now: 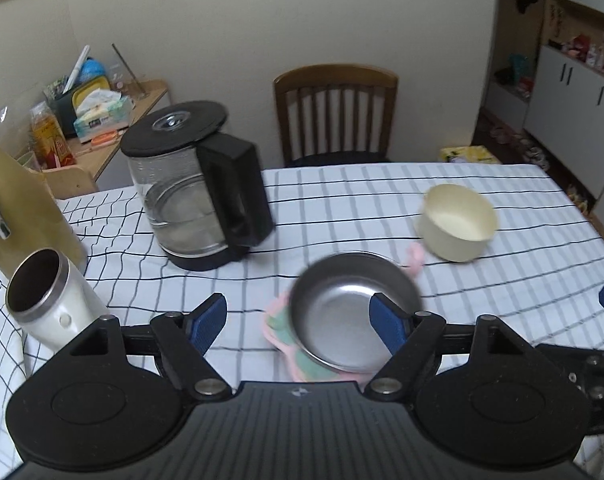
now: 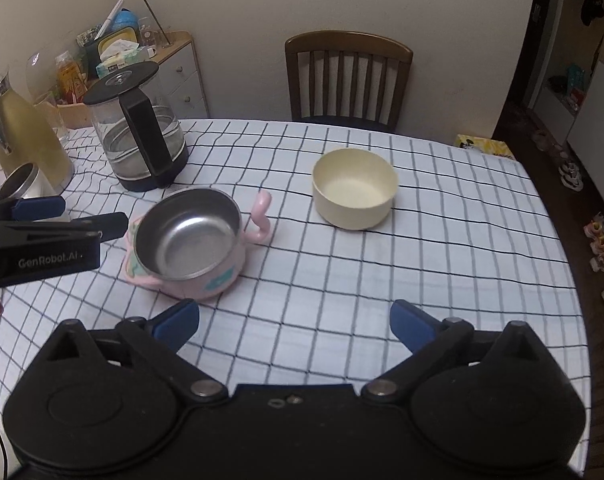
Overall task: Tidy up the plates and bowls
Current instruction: 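Move both grippers to the small pink steel pot and close on its rim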
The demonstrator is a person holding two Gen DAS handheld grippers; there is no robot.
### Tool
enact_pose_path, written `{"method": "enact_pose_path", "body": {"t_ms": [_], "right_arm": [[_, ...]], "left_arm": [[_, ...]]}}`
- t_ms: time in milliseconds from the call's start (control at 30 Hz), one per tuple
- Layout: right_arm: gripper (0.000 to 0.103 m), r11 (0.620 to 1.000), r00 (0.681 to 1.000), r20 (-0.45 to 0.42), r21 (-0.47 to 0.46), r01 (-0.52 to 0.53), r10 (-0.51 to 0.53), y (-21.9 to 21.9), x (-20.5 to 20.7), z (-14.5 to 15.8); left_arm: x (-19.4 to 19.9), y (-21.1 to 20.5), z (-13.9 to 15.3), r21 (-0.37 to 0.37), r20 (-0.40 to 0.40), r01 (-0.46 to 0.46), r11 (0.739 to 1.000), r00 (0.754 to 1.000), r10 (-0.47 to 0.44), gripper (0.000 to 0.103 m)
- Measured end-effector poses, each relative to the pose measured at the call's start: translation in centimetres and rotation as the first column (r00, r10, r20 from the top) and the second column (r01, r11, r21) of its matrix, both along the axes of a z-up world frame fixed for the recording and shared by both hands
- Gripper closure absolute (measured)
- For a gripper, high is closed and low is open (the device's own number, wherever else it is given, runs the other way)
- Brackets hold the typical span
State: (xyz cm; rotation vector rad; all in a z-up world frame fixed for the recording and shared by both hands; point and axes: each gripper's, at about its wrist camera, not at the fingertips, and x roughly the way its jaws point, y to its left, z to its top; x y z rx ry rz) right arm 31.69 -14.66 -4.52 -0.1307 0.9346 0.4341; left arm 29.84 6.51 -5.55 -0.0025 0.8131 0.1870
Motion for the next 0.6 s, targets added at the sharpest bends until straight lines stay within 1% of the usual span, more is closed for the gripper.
{"method": "enact_pose_path", "body": {"t_ms": [133,267,333,400,500,600], "right_arm": [[0.001,1.000,1.000,-0.029,0.010,0.004,-0.003,2.3,2.1,-1.4],[0.001,1.000,0.999,-0.046,0.000,0.001,-0.001,4.3,3.6,-3.0],[0.001,1.000,0.998,-0.060,-0.006,0.000,0.000,5.1,4.5,-3.7],[0.003,1.000,0.997,-0.074,-0.014,0.006,-0.007,5.7,5.3,-4.4],[0.007,1.000,0.995,-0.101,-0.023,0.010,-0.012,6.3,6.4,-5.6],[0.019,0.999,0.992,-0.127,-0.034,-0.001,-0.003,6.9,7.0,-6.5]], "left_arm": [[2.3,2.0,-1.1,0.008,-0.018,-0.023,1.000,1.000,0.023,0.025],[4.4,2.6,-2.4,0.001,-0.045,0.017,1.000,0.999,-0.017,0.025],[5.3,2.4,-3.1,0.014,-0.055,0.039,0.999,0.998,-0.038,0.025],[6.2,2.1,-3.8,0.030,-0.071,0.057,0.998,0.996,-0.055,0.025],[7.4,1.9,-4.9,0.032,-0.094,0.077,0.997,0.993,-0.074,0.025],[8.1,1.9,-5.8,0.022,-0.118,0.082,0.996,0.990,-0.079,0.025]]}}
